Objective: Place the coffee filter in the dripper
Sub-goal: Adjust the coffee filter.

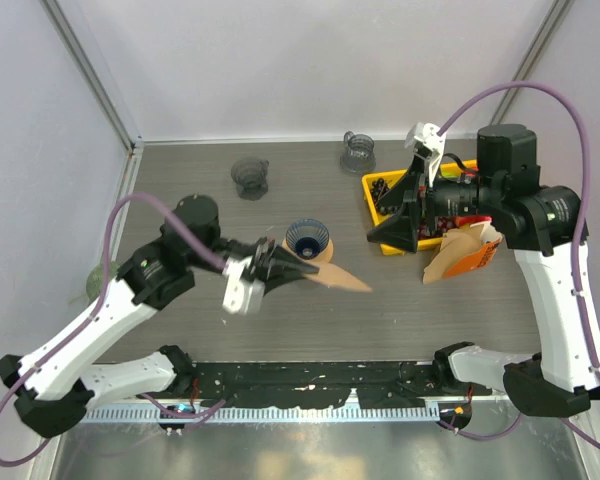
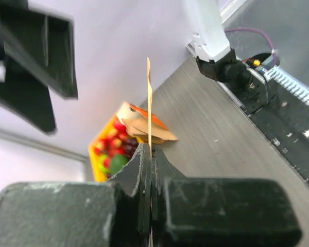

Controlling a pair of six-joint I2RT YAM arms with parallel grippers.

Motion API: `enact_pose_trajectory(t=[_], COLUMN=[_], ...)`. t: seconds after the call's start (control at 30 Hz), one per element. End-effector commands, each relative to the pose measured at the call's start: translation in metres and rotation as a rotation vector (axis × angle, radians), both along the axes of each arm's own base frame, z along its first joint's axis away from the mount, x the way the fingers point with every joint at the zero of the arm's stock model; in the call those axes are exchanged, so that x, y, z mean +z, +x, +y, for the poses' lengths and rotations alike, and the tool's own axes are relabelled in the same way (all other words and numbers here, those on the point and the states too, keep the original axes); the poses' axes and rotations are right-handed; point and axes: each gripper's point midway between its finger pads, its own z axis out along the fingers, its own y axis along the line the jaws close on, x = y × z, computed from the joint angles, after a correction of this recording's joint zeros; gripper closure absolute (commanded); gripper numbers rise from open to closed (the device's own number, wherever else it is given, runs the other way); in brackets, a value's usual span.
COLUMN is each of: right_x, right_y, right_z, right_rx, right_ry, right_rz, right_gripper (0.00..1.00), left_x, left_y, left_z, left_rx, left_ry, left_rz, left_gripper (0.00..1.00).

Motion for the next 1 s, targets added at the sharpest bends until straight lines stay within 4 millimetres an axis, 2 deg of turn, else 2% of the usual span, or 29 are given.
enact_pose_trajectory(t=[0.0,0.13,0.23,0.3,0.47,0.6,0.7,0.73,0.77,0.8,0.97], right_x=[-0.021,-0.052,-0.067,-0.078,-0.085,-0.105,-0.099,-0.1,-0.098,-0.102,-0.107], right_y=[-0.039,-0.066,-0.082,-0.084,-0.096,-0.092,-0.089,-0.095,-0.093,-0.104,-0.123], right_z=[0.014,0.029,0.042,0.046,0.051,0.046,0.045,0.041,0.042,0.038,0.045], right_rx=[0.224,0.363,0.434,0.444,0.498,0.491,0.53,0.546,0.586,0.622,0.721], right_ry=[0.036,0.005,-0.02,-0.048,-0.047,-0.12,-0.141,-0.161,-0.172,-0.205,-0.235], right_rz=[0.159,0.29,0.298,0.291,0.346,0.317,0.251,0.273,0.228,0.259,0.255], right_gripper=[0.04,0.04,0.04,0.04,0.04,0.05,0.04,0.05,0.04,0.04,0.04], left_x=[-0.021,-0.024,-0.025,-0.027,-0.031,-0.032,-0.039,-0.043,-0.045,-0.047,-0.056], left_y=[-0.016,-0.031,-0.042,-0.049,-0.059,-0.067,-0.078,-0.081,-0.084,-0.084,-0.077], left_z=[0.006,0.007,0.005,0.005,0.001,0.001,0.006,0.008,0.009,0.009,0.003], left_rx=[-0.133,-0.238,-0.301,-0.341,-0.394,-0.426,-0.472,-0.488,-0.5,-0.505,-0.503], left_ry=[-0.084,-0.193,-0.263,-0.308,-0.357,-0.388,-0.398,-0.393,-0.391,-0.388,-0.356], left_rz=[-0.579,-0.9,-1.044,-1.108,-1.162,-1.175,-1.166,-1.163,-1.162,-1.166,-1.195], left_gripper=[1.0,1.0,1.0,1.0,1.0,1.0,1.0,1.0,1.0,1.0,1.0])
